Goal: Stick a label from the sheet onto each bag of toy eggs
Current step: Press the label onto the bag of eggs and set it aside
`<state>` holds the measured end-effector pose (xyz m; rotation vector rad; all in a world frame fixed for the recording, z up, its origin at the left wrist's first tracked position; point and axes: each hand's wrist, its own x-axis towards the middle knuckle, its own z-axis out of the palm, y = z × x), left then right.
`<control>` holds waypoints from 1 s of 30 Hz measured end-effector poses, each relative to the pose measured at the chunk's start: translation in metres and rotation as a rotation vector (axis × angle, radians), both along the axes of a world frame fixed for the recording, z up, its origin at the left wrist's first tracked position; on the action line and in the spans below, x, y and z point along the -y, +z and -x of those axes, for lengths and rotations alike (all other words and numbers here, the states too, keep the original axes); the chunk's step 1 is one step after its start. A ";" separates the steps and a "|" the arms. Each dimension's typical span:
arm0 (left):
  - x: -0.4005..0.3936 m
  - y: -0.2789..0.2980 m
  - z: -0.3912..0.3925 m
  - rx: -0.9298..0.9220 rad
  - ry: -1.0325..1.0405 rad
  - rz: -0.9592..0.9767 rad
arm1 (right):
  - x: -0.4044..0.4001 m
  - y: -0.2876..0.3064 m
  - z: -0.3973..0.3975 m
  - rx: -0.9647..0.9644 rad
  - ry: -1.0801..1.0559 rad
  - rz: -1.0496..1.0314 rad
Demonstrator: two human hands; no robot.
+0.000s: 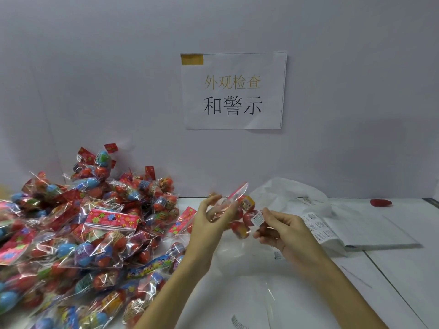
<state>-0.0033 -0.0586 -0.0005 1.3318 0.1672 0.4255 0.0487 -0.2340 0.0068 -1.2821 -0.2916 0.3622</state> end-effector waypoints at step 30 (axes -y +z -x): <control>0.006 -0.005 0.003 0.054 0.128 -0.021 | 0.001 -0.007 -0.006 -0.029 -0.165 -0.177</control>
